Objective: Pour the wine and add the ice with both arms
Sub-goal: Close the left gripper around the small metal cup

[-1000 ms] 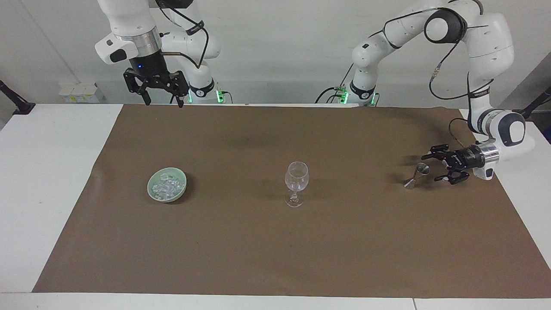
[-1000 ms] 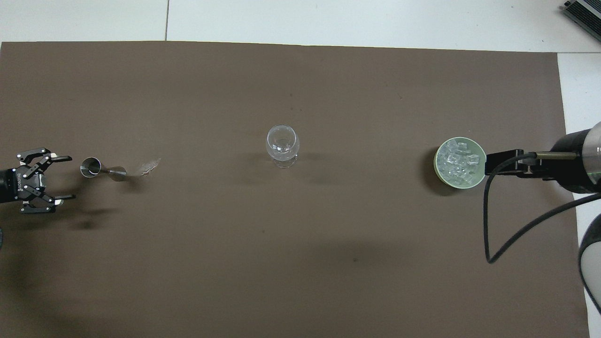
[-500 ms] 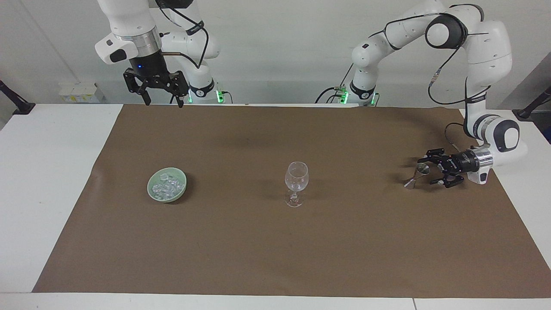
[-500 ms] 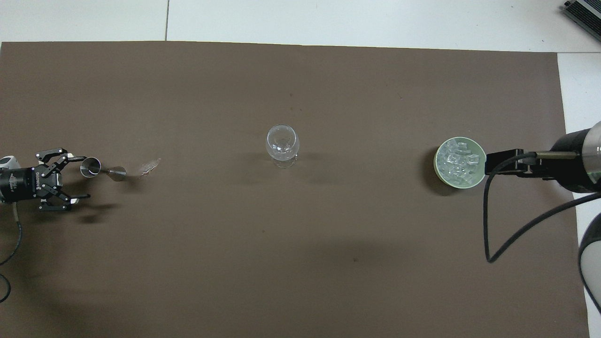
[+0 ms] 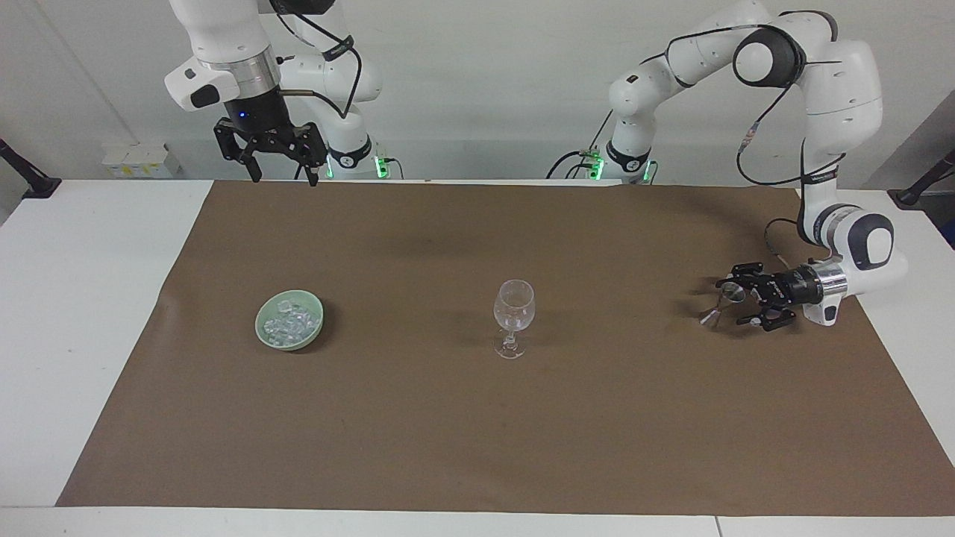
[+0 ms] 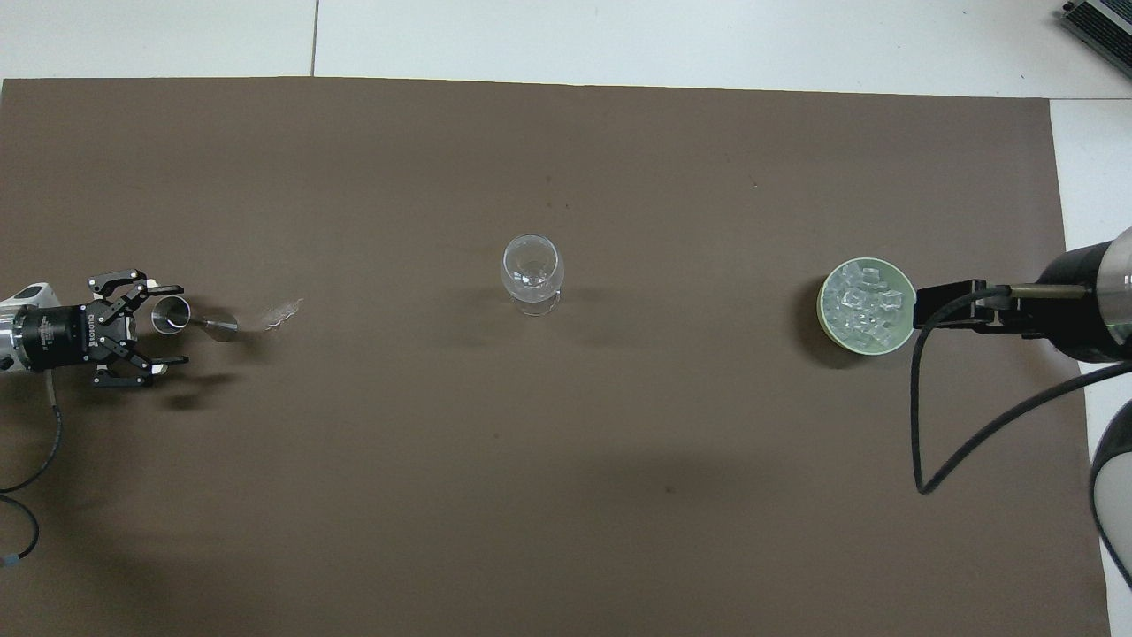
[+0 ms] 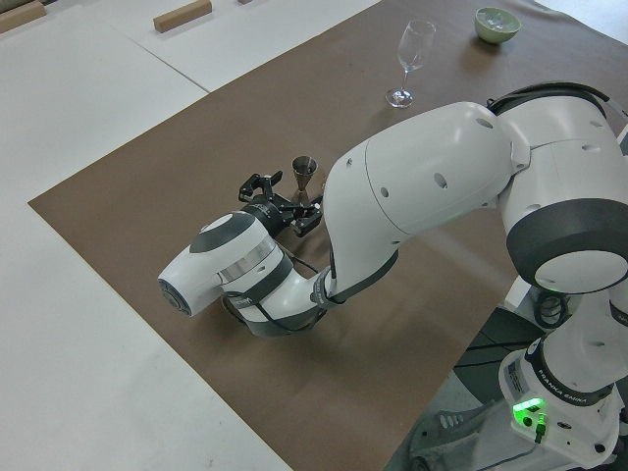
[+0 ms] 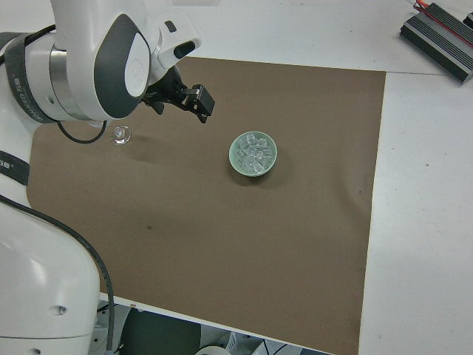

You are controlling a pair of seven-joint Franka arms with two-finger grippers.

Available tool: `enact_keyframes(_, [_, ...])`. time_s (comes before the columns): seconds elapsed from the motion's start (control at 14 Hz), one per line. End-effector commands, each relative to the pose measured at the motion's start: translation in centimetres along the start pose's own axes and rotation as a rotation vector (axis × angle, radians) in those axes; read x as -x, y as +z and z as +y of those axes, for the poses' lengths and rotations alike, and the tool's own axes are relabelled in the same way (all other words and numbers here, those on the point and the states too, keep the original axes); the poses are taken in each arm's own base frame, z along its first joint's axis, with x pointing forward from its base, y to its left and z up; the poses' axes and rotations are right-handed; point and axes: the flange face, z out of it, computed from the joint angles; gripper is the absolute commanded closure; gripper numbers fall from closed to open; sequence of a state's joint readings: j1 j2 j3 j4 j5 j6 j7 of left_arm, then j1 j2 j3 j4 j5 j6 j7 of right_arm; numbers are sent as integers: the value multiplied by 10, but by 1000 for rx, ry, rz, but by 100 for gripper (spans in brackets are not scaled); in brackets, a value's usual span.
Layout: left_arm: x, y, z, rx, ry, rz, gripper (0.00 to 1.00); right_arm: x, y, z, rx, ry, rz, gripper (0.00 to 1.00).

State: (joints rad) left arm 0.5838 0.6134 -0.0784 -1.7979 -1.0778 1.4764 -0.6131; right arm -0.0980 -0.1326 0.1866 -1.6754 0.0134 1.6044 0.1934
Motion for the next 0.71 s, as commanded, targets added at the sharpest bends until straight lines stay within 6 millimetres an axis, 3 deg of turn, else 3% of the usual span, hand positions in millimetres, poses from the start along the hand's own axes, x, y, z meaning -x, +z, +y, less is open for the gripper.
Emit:
enact_keyframes(0.0, [-12,3,4,14,23,1,0,2,-1,2,-14,15,-10,0])
enact_keyframes(0.21, [-22,7,4,12,25,4,0,2,-1,1,-14,12,-10,0])
enact_keyframes(0.64, [-19,9,8,6,32,4,0,2,-1,2,-14,15,-10,0])
